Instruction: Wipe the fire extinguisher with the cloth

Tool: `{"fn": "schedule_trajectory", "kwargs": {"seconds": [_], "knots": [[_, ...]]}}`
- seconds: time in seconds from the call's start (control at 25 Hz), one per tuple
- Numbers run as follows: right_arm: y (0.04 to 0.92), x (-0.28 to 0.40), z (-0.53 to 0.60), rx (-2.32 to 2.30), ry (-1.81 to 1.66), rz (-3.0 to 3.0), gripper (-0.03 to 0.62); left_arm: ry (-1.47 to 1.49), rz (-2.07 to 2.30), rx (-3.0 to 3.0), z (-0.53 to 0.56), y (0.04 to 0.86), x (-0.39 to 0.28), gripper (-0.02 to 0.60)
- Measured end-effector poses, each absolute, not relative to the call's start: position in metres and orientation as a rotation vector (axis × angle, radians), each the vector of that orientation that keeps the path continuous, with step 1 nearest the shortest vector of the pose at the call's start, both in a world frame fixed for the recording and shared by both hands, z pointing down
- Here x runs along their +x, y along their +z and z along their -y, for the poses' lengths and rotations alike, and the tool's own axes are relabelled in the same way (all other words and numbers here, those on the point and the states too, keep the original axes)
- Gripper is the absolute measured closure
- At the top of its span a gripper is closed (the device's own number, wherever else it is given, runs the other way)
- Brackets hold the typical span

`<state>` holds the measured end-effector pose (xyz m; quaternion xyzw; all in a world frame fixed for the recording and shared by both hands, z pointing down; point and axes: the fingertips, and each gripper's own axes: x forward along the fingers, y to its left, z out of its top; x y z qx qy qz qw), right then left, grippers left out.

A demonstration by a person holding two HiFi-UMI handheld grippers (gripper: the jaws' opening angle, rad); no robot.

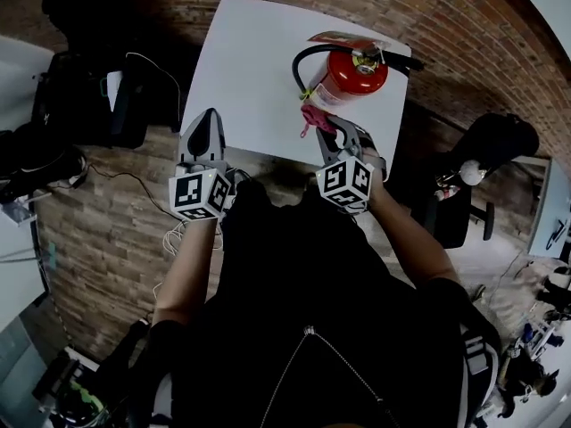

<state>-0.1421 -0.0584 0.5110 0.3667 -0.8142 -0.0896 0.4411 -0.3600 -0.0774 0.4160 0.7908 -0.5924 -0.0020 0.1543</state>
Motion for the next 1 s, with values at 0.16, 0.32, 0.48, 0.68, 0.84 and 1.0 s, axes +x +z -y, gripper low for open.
{"fn": "schedule_trajectory", "kwargs": {"seconds": [0.16, 0.32, 0.48, 0.68, 0.84, 1.0], "knots": [[0.555, -0.15, 0.064, 0.973, -0.158, 1.898, 0.5, 0.023, 1.58, 2.349, 0.094, 0.418, -0.387, 0.574], [0.604, -0.147, 0.068, 0.984, -0.108, 1.796, 0.5, 0.046, 1.503, 2.397, 0.106, 0.423, -0.399, 0.574], [0.656, -0.138, 0.062, 0.941, -0.038, 1.714, 0.5, 0.065, 1.472, 2.397, 0.107, 0.429, -0.4, 0.574], [0.71, -0.135, 0.081, 0.946, -0.026, 1.677, 0.5, 0.108, 1.496, 2.36, 0.106, 0.438, -0.393, 0.574], [0.746, -0.14, 0.091, 0.943, 0.01, 1.651, 0.5, 0.133, 1.525, 2.32, 0.096, 0.442, -0.389, 0.574], [0.766, -0.138, 0.109, 0.971, 0.041, 1.621, 0.5, 0.155, 1.565, 2.284, 0.087, 0.447, -0.393, 0.574]]}}
